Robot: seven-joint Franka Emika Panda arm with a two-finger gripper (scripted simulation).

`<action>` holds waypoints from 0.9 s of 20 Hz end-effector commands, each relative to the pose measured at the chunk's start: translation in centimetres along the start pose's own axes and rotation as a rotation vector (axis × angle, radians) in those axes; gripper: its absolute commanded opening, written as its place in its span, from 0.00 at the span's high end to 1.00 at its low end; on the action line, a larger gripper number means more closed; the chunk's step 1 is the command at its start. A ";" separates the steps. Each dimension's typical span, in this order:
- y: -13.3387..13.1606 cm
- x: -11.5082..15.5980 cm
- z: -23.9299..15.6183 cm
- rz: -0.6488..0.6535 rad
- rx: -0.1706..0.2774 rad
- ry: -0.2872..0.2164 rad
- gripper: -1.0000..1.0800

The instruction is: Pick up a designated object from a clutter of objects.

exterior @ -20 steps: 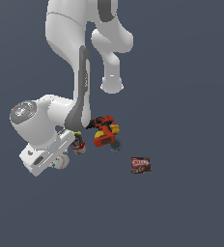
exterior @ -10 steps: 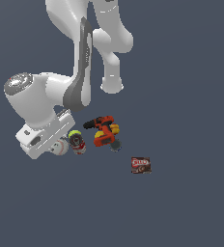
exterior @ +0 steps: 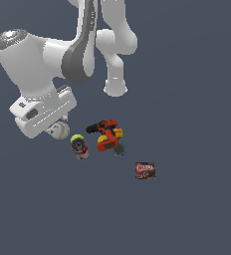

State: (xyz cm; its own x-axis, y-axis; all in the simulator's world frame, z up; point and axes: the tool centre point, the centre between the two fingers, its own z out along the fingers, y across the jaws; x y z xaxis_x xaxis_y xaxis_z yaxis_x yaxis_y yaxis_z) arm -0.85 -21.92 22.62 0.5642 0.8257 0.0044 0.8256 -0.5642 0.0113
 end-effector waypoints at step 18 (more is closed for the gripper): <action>-7.0 -3.8 -14.1 0.000 0.011 -0.004 1.00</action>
State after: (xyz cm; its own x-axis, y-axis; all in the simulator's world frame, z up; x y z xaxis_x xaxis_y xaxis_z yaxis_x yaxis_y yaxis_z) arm -8.61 -21.13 35.86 0.5646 0.8253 0.0005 0.8253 -0.5646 0.0007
